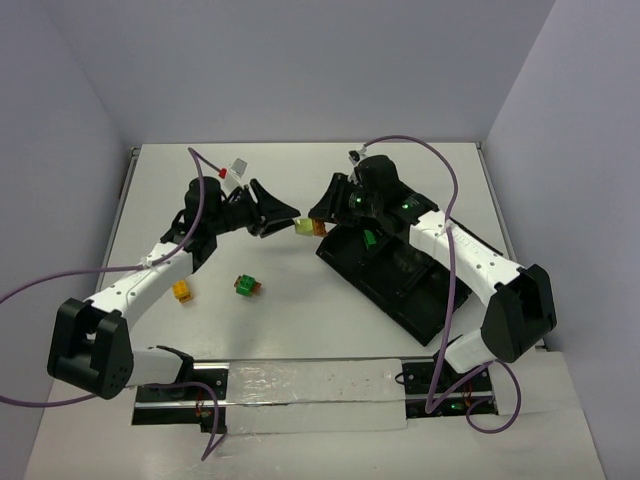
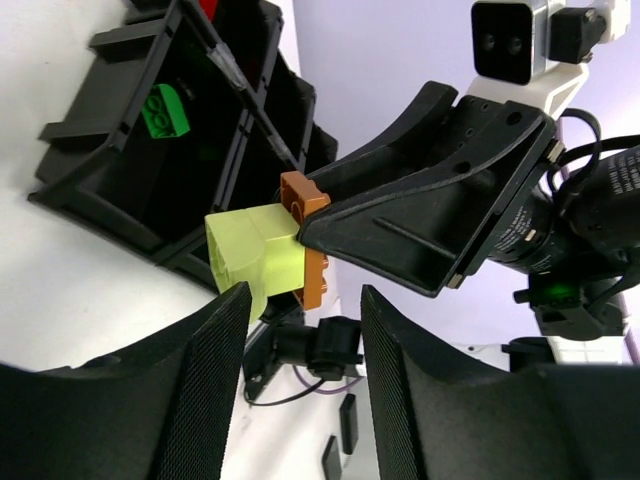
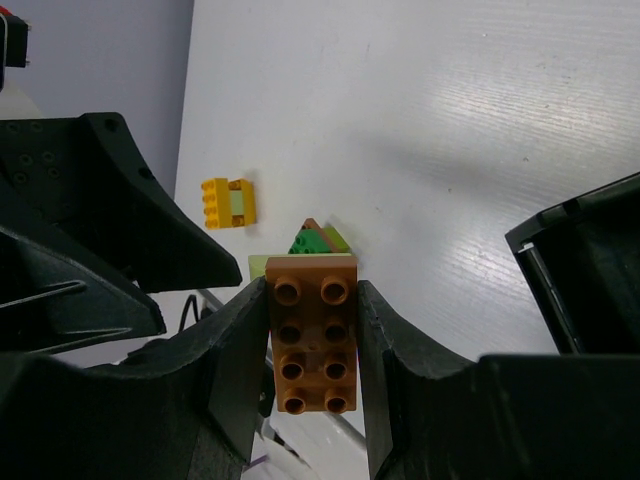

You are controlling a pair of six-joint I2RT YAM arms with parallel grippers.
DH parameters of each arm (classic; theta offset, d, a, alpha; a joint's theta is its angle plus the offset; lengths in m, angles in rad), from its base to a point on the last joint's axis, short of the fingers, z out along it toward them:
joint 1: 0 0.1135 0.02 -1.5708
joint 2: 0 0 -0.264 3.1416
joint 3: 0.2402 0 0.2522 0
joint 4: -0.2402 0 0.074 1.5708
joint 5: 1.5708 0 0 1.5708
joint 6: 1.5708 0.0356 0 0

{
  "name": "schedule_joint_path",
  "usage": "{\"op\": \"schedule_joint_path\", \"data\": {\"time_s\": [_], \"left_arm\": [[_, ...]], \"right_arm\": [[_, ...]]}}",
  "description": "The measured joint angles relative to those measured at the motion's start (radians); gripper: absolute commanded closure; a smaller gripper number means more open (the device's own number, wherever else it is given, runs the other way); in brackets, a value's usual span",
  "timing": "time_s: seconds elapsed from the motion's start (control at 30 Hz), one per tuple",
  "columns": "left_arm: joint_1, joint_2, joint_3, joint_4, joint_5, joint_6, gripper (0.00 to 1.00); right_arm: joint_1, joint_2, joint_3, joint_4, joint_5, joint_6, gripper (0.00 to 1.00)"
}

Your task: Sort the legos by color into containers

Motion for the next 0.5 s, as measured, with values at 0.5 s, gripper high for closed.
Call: {"op": "schedule_joint_path", "data": {"time_s": [0.5], "left_arm": [[-0.015,0.027,0.004,0.009,0.004,-0.001,0.36]], "right_arm": [[0.000,-0.002,-0.015,0.015,-0.005,0.009,1.00]]}}
